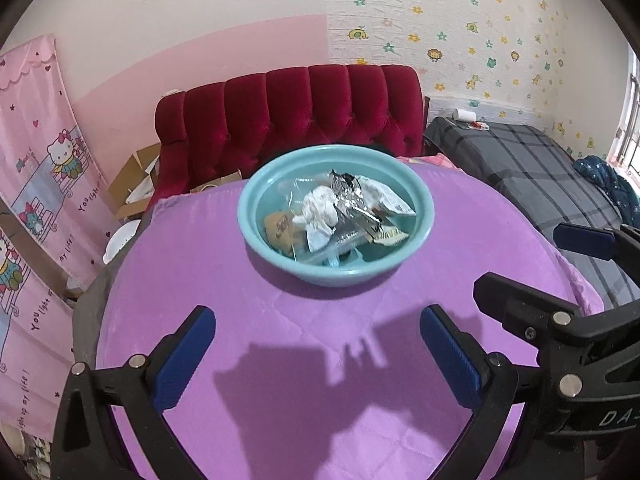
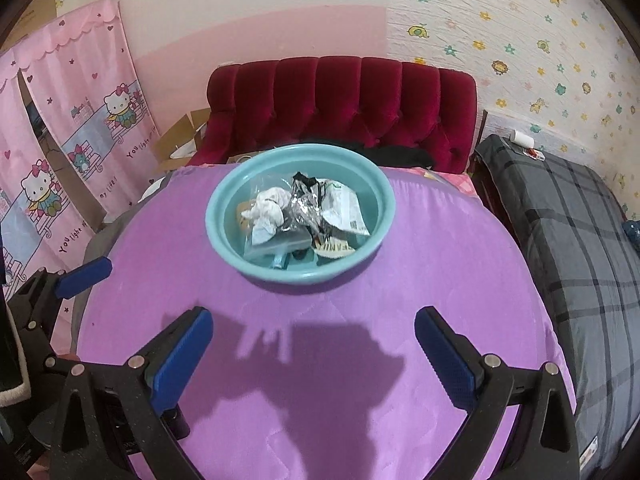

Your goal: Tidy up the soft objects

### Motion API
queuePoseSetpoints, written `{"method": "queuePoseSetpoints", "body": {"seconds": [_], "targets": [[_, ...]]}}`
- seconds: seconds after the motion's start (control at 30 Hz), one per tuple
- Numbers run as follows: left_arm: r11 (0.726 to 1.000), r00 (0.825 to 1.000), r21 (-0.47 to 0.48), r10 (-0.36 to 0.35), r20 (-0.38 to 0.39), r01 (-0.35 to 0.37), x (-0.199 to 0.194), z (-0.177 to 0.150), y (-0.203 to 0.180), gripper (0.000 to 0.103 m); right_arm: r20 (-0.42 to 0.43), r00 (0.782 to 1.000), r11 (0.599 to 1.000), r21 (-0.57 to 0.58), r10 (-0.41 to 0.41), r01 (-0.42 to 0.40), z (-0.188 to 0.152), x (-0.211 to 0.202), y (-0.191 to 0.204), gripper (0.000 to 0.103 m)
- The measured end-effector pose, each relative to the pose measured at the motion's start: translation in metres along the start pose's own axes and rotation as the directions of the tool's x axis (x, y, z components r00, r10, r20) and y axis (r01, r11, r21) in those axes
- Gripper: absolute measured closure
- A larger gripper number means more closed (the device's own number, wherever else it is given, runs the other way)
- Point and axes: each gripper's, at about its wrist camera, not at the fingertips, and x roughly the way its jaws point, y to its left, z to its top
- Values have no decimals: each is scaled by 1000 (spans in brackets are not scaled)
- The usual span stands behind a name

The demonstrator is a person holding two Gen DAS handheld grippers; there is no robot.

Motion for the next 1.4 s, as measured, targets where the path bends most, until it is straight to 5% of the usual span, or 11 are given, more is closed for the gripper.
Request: {"method": "queuePoseSetpoints", "body": {"seconds": [0.53,1.4], "targets": [[1000,1000,17,11,-17,-11,-6,-38,-18,0,6,1000,1000,10,-27,27,-47,-4,-3,0],[1000,1000,11,19,-24,-18,-5,-37,-16,0,-2,1000,1000,8,-24,24,-47,-2,0,0]]}}
